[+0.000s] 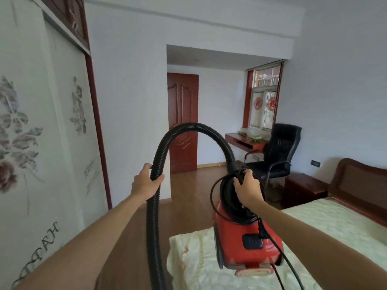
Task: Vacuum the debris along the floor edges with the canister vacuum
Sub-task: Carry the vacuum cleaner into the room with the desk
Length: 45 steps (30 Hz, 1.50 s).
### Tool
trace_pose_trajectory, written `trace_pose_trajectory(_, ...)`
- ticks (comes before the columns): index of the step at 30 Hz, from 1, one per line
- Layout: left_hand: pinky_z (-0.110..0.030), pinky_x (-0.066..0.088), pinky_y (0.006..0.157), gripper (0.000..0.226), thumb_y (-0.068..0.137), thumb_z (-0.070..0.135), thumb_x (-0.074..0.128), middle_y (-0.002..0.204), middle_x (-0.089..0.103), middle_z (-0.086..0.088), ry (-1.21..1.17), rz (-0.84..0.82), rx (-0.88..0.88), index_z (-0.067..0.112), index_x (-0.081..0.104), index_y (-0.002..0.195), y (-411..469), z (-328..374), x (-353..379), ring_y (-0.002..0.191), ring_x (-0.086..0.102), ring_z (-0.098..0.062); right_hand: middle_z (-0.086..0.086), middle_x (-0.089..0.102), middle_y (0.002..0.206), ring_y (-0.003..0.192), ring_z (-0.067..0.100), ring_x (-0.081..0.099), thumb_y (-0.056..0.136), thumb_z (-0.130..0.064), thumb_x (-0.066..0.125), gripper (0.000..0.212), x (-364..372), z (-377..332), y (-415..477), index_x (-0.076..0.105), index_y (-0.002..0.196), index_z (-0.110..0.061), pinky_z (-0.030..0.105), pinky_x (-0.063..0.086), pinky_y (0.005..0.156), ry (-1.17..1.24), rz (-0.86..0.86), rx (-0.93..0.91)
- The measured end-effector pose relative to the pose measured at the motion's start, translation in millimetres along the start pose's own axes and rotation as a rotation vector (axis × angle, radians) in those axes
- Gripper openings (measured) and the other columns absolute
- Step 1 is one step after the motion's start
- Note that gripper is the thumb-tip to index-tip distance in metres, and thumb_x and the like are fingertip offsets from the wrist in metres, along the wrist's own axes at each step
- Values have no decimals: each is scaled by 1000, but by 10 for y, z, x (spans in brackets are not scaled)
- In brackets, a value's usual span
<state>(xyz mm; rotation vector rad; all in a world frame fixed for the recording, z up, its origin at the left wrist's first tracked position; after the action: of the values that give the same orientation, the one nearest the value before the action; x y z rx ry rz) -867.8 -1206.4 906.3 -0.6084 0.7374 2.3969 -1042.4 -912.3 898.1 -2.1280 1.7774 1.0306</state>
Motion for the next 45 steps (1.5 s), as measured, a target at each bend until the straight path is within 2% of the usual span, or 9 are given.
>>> trace_pose_trajectory(2,-27,50,53,46,92,34,66,104,65,-13,7,24,-25,16,44,127,230,-29,19,77,66,-24,12,63,84,53,28,63,102,-29,48,42,176,-45,242,33,137,-12,40,55,38,6,-25,-26)
trace_pose_trajectory(6,-34,56,60,48,92,35,67,105,65,-14,-6,90,-51,17,44,129,634,-123,64,82,67,-28,11,62,86,55,29,65,102,-31,47,46,470,-134,667,32,141,-12,47,57,44,26,-63,-68)
trace_pose_trajectory(10,-27,49,52,45,91,33,67,104,65,-13,7,123,-60,15,45,126,900,-222,59,77,64,-25,9,60,83,54,29,65,102,-29,48,37,741,-295,1005,36,132,-10,47,57,43,52,-108,-93)
trace_pose_trajectory(18,-23,41,48,37,90,32,68,78,58,1,9,199,-83,13,52,117,1526,-606,-18,63,59,-13,20,61,105,57,31,62,102,-31,47,47,1445,-520,1698,32,141,-10,28,46,30,103,-179,-94)
trace_pose_trajectory(22,-22,40,50,38,90,33,69,80,57,1,-5,204,-80,13,55,119,1971,-911,11,63,57,-11,24,60,109,56,33,63,102,-30,47,40,1880,-684,2042,37,134,-8,28,46,30,115,-186,-101)
trace_pose_trajectory(28,-23,39,51,38,89,36,69,86,62,1,12,221,-93,15,56,118,2804,-1457,-77,65,56,-9,24,59,113,54,32,64,102,-32,46,40,2619,-1004,2616,37,134,-9,27,45,31,95,-190,-99)
trace_pose_trajectory(34,-24,45,53,43,90,36,68,93,66,-5,14,178,-65,15,54,125,3663,-1822,-118,69,62,-17,21,57,105,41,28,59,103,-32,45,32,3135,-1306,3152,39,124,-9,24,41,29,85,-155,-83)
trace_pose_trajectory(39,-27,50,59,47,91,37,67,101,67,-8,5,127,-57,17,51,129,4213,-2060,10,77,66,-23,10,54,86,38,27,57,103,-30,45,31,3467,-1478,3541,40,124,-7,25,42,30,103,-145,-72)
trace_pose_trajectory(45,-23,45,51,46,92,37,66,99,68,-9,31,130,-49,17,51,131,4821,-2394,175,71,64,-20,18,61,87,39,26,57,103,-29,45,32,3923,-1593,4111,39,126,-7,27,45,31,111,-145,-81)
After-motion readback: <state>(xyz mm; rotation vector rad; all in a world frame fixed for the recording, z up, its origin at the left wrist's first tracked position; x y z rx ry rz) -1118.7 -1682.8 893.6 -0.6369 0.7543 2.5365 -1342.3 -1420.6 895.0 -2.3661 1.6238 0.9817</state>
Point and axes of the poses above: each hand's wrist, its own y-axis towards the middle knuckle, its own x-axis out of the palm, z = x × y, the point moved 7 cm from there along y, towards the middle knuckle
